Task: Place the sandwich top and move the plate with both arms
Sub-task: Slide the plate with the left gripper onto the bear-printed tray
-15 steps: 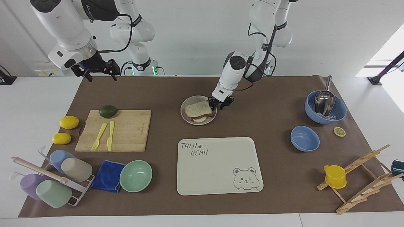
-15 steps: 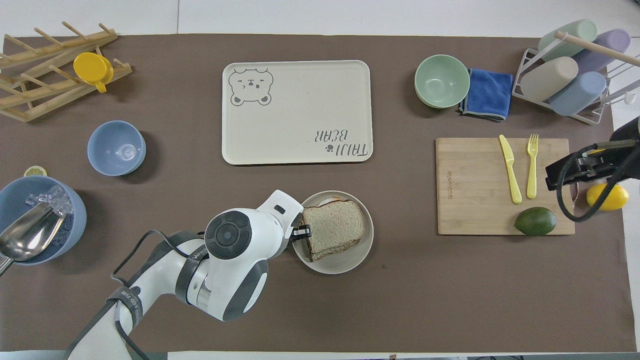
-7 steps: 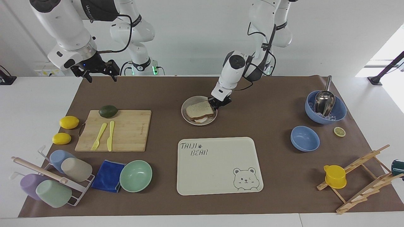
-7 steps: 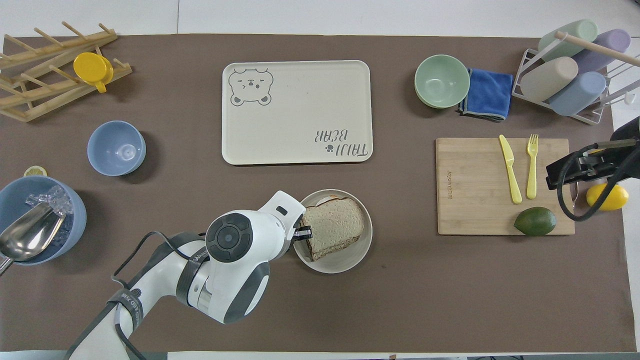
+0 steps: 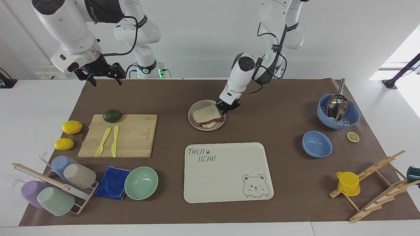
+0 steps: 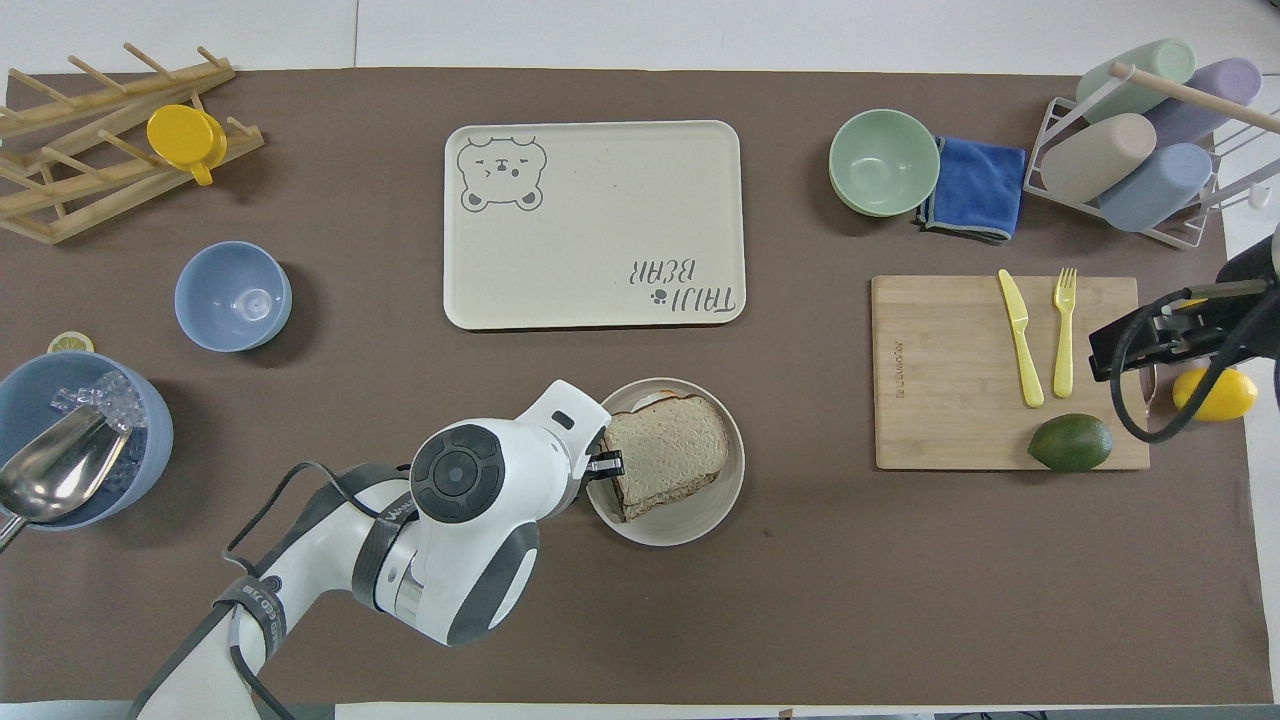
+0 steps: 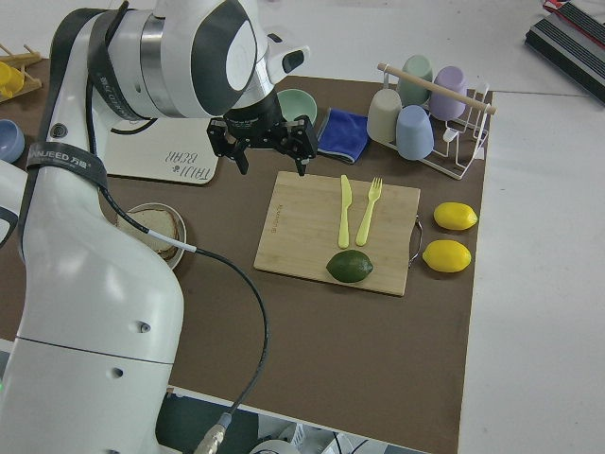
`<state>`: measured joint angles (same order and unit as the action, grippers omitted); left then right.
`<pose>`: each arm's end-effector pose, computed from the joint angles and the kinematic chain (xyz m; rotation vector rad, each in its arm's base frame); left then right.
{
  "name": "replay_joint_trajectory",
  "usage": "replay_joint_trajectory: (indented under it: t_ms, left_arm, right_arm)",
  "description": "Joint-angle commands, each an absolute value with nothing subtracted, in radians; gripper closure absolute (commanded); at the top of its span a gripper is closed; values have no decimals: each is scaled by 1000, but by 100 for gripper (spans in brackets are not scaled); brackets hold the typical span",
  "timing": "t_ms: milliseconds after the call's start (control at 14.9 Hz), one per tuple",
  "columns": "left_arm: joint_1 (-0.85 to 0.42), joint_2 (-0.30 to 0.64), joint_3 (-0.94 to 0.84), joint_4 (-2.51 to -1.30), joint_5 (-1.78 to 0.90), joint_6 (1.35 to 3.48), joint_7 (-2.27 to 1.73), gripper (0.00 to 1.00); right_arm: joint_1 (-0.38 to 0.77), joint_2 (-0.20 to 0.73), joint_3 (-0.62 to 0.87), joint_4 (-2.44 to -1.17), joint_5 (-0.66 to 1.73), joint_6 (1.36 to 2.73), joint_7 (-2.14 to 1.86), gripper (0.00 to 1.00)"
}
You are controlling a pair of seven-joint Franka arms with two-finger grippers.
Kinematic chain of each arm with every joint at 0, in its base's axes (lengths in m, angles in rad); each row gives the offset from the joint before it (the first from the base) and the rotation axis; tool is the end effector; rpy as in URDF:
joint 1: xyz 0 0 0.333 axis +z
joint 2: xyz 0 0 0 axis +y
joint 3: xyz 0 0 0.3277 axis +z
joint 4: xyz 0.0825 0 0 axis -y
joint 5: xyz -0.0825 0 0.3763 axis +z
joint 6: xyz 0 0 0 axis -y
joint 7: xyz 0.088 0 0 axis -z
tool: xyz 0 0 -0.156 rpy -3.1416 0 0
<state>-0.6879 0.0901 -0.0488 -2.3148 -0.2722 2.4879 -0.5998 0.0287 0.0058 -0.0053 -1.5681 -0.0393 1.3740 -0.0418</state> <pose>0.3857 -0.3591 0.2812 2.9480 0.1080 -0.0684 0.5162 0.0054 0.5713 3.0873 0.0948 -0.3103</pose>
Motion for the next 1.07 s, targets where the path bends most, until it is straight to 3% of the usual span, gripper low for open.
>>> replay_joint_trajectory:
  t_ms: [0, 603, 803, 1004]
  left_arm:
    - [-670, 95, -38, -2292, -284, 2490, -572, 100]
    - [-479, 124, -35, -1982, -388, 2162, -454, 100]
    - [-404, 184, -37, -1872, -388, 2149, -454, 100]
    - [-359, 364, -35, -1638, -396, 2082, -456, 100]
  right_arm:
    - [9, -11, 6, -1589, -18, 1394, -48, 0]
    - [9, -11, 6, -1588, -18, 1393, -49, 0]
    - [8, -12, 6, -1588, -18, 1393, -48, 0]
    - [9, -11, 6, -1588, -18, 1394, -48, 0]
